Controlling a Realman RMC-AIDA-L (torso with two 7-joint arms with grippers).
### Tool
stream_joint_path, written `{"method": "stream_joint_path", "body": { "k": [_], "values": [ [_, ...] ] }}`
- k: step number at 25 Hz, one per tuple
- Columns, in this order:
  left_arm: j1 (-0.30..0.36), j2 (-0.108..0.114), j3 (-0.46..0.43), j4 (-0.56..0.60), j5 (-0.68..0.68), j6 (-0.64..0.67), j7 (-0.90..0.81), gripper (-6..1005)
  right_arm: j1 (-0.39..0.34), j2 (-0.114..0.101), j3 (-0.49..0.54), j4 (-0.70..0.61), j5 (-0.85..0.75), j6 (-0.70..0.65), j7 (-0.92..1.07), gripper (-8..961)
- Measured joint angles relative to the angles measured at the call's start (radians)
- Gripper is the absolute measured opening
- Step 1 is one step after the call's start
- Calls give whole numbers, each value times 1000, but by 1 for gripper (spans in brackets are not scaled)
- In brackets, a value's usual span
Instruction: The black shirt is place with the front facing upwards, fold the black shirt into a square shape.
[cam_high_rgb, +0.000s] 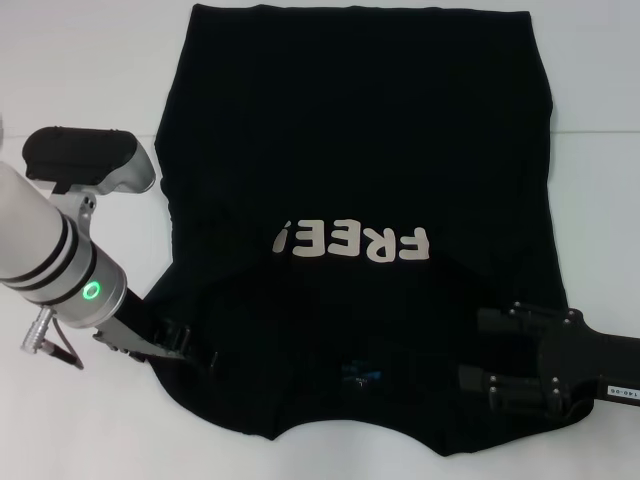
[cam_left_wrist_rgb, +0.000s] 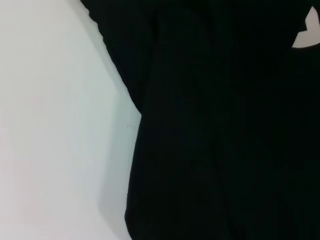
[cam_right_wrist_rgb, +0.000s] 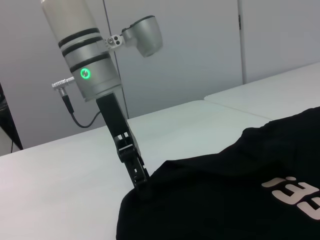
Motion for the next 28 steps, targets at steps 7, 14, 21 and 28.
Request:
{"method": "stream_joint_path", "body": {
  "k": [7, 14, 21, 28],
  "values": [
    [0, -2, 19, 2, 4, -6, -3, 917, 1, 0, 0, 0, 0, 0, 0, 835],
    [2, -2, 79, 9, 1, -9, -5, 823, 1, -1, 0, 0, 0, -1, 0, 836],
    [11, -2, 100, 36, 4, -14, -14, 546, -4, -3, 1, 0, 0, -5, 1, 836],
    [15, -1, 116, 35, 4, -15, -15, 231, -6, -3, 3, 0, 0, -9, 2, 836]
  ]
}}
